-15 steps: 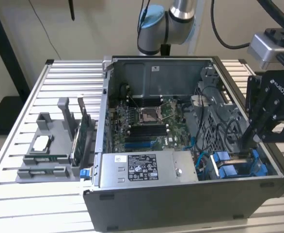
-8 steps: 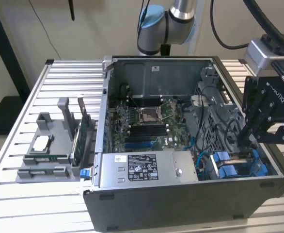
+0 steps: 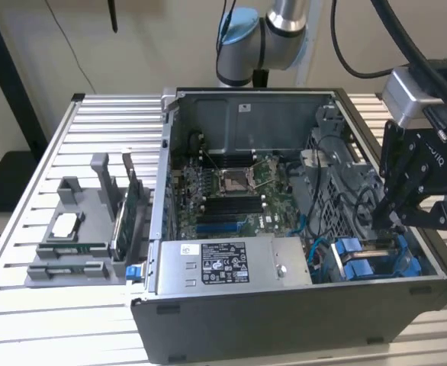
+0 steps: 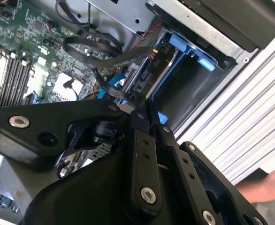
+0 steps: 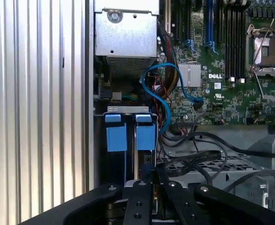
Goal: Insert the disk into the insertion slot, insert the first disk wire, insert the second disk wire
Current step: 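Insert the second disk wire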
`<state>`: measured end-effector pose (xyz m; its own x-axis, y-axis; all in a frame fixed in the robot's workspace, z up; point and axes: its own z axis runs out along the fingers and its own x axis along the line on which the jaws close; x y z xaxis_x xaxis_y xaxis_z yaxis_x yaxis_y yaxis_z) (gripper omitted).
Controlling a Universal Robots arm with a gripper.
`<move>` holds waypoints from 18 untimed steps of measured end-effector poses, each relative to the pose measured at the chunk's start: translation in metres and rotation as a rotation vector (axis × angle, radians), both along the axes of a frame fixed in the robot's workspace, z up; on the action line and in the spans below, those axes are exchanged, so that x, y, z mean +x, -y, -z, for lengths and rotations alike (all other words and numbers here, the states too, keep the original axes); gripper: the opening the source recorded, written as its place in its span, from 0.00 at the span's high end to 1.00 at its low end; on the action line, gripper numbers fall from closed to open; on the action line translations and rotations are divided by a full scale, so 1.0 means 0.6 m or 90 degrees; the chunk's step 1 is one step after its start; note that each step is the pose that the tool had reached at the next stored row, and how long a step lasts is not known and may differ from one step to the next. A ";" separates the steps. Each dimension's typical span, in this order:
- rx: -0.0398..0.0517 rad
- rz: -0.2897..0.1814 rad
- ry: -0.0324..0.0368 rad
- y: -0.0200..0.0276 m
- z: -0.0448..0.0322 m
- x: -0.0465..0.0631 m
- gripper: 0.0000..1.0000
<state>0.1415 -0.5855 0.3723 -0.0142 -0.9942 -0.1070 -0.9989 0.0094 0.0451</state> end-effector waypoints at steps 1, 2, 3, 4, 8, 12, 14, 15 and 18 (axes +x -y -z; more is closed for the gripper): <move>0.0006 0.000 0.0012 0.0011 0.000 -0.001 0.84; 0.0011 0.000 0.0067 0.0020 0.001 -0.002 0.84; 0.0014 0.000 0.0133 0.0031 0.002 -0.003 0.84; 0.0016 0.000 0.0197 0.0048 0.002 -0.005 0.84; 0.0017 0.000 0.0398 0.0099 0.006 -0.017 0.84; 0.0018 0.000 0.0555 0.0101 0.014 -0.022 0.84; 0.0019 0.000 0.0617 0.0100 0.018 -0.024 0.84; 0.0019 0.000 0.0640 0.0098 0.020 -0.024 0.84; 0.0020 0.000 0.0662 0.0091 0.023 -0.026 0.84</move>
<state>0.1261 -0.5910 0.3586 -0.0023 -0.9938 -0.1110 -0.9982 0.0089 -0.0588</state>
